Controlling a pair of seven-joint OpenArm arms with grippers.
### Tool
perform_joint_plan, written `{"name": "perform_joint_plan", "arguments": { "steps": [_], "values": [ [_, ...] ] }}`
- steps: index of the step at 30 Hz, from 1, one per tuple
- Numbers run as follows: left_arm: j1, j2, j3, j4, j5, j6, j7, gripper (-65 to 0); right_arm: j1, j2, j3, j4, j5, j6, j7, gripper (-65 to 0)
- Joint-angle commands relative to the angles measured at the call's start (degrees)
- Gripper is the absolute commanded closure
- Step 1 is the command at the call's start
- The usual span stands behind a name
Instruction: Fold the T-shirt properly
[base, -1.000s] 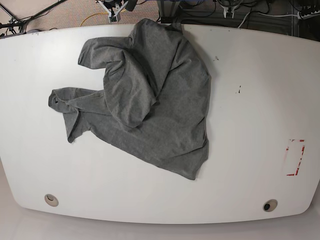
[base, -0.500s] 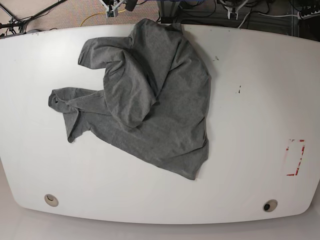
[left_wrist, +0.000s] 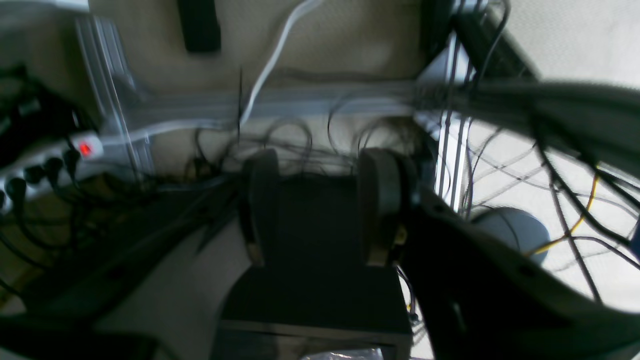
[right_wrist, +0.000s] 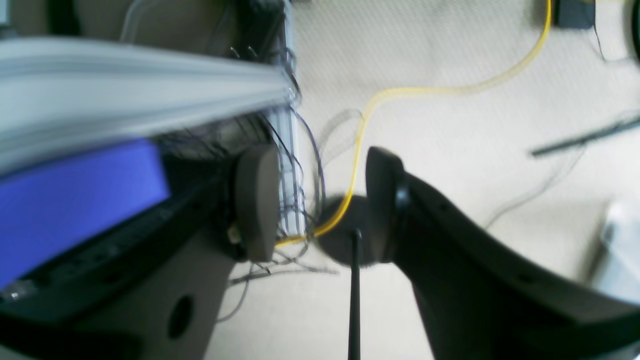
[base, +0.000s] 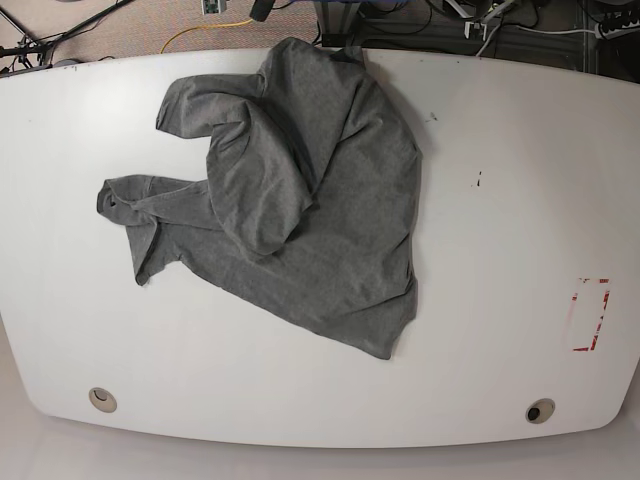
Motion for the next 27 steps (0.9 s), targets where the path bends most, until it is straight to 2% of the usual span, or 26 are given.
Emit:
{"name": "perform_joint_plan", "arguments": {
  "steps": [1,5,12,18,27],
  "values": [
    [3.63,-0.30,-0.25,4.00,-0.20,0.29,-0.73,-24.0,-5.45,-1.15,0.32,9.51,0.19,0.12,-0.24,-26.8],
    [8.12,-0.30,-0.25,10.07,-0.20,0.29,-0.73,-24.0,-9.93,-1.94,0.05,17.07,0.19,0.12,-2.43,-26.8],
    [17.61,-0.30,-1.21,25.37,-0.29,0.29,-0.73,-24.2,-16.18,-2.02,0.05,25.77,0.45,0.12,-2.70,-27.0],
    [23.94,-0.30,-1.56,35.91,-0.29,0.29,-0.73,-24.2,-22.33,-1.50,-0.12,33.86,6.34,0.12,-3.05,-27.1],
    [31.50,0.32,-1.56,48.66,-0.29,0.37,-0.46,-24.3,-29.80,1.67,-0.12,49.07,13.99,0.12,-10.70,-27.7]
  ]
}}
